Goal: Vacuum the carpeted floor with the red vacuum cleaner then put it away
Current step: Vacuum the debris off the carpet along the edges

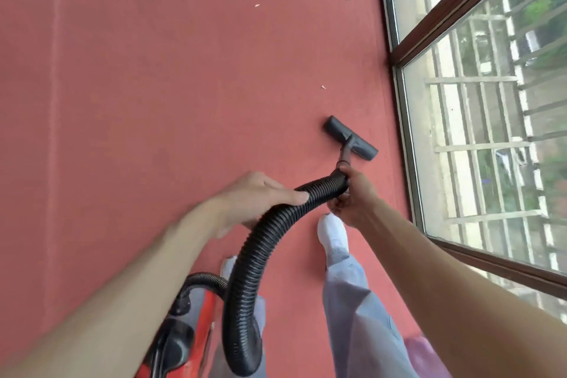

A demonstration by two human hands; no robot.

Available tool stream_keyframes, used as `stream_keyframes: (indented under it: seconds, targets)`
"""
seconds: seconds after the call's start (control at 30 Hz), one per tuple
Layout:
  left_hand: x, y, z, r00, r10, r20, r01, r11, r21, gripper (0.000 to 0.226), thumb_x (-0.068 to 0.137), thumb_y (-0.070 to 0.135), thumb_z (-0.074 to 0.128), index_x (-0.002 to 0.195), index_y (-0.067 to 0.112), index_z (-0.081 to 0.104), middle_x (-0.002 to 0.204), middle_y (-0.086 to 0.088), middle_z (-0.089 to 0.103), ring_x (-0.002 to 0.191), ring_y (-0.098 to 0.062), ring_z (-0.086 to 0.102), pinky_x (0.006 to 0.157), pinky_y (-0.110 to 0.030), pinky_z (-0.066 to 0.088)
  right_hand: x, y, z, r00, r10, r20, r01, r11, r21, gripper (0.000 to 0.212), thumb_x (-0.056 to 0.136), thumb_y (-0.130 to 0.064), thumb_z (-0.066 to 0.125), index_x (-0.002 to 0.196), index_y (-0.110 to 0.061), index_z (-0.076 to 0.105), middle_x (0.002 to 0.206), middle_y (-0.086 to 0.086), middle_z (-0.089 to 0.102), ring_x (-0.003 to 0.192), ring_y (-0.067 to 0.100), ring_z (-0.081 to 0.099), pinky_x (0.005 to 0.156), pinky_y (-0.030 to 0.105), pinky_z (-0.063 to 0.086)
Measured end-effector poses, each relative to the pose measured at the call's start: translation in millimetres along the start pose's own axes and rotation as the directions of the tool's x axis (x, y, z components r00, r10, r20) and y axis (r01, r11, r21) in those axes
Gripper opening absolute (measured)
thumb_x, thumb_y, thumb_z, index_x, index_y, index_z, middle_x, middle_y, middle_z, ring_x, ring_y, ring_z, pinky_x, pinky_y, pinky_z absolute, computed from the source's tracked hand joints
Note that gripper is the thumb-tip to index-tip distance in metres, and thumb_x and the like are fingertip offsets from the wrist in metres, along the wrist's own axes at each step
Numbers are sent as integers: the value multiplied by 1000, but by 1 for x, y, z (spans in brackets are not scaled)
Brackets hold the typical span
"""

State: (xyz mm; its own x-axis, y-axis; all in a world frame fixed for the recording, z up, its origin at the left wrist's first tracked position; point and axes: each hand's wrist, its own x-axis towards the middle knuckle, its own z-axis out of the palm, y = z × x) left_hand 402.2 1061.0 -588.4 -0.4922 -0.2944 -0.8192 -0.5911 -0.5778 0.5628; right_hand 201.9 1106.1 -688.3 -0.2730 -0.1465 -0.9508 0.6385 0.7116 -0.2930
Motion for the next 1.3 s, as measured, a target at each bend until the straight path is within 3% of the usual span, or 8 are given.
stream_keyframes:
  seconds: [0.07, 0.13, 0.33, 0.5, 0.67, 1.0, 1.13, 1.3]
  targets:
    - [3, -7, 15, 999, 34, -11, -34, 999, 11, 38, 89, 40, 70, 89, 3, 75, 67, -1, 64, 57, -17, 61, 63, -29, 50, 6, 4, -1, 999, -49, -7, 49, 998, 35, 41, 81, -27, 64, 114, -4, 57, 84, 13, 63, 67, 22, 63, 67, 32, 60]
    - [0, -14, 25, 998, 63, 12, -63, 998, -2, 29, 90, 39, 68, 78, 13, 72, 59, 4, 61, 49, -11, 57, 53, -20, 45, 4, 9, -4, 997, -76, -18, 77, 994, 81, 42, 84, -26, 61, 120, -5, 57, 91, 14, 66, 73, 23, 64, 79, 36, 56]
    - [-36, -28, 17, 963, 23, 268, -44, 996, 73, 32, 92, 38, 66, 68, 18, 72, 61, 5, 63, 56, -10, 57, 53, -21, 46, -39, 65, -29, 986, -44, -158, 82, 966, 243, 36, 87, -19, 58, 119, -3, 56, 81, 15, 63, 58, 19, 62, 55, 29, 51]
    - [-48, -43, 10, 922, -123, 367, 57, 981, 185, 41, 88, 41, 71, 98, 2, 74, 78, -4, 68, 70, -16, 63, 62, -28, 48, -73, 120, -41, 969, 82, -231, -9, 954, 300, 22, 84, -21, 61, 100, -6, 58, 78, 14, 57, 58, 21, 53, 53, 28, 42]
    - [-35, -39, 15, 909, -175, 379, 100, 973, 207, 40, 88, 41, 70, 108, 6, 76, 85, -8, 72, 70, -17, 68, 59, -26, 53, -73, 131, -53, 953, 133, -272, -31, 936, 349, 12, 84, -17, 65, 86, -10, 56, 67, 7, 47, 52, 18, 43, 41, 21, 35]
    - [-2, -29, 71, 937, -131, 324, 72, 979, 189, 39, 89, 41, 70, 97, 4, 77, 78, -6, 67, 73, -19, 63, 64, -32, 53, -40, 85, -90, 953, 74, -294, 0, 970, 245, 15, 88, -20, 62, 89, -9, 53, 75, 9, 53, 61, 18, 51, 52, 27, 40]
    - [-6, -9, 66, 888, -189, 419, 79, 961, 267, 34, 89, 34, 72, 95, 2, 76, 81, -10, 71, 77, -22, 68, 74, -42, 56, -53, 82, -95, 958, 105, -266, -35, 966, 256, 17, 88, -21, 60, 98, -7, 59, 81, 10, 60, 64, 19, 56, 49, 24, 44]
    - [-11, 5, 42, 811, -282, 513, 115, 936, 333, 33, 90, 29, 70, 104, -1, 74, 87, -11, 72, 86, -27, 68, 81, -45, 53, -65, 84, -89, 976, 131, -176, -78, 958, 277, 14, 87, -20, 62, 84, -8, 55, 72, 9, 51, 58, 19, 48, 52, 26, 38]
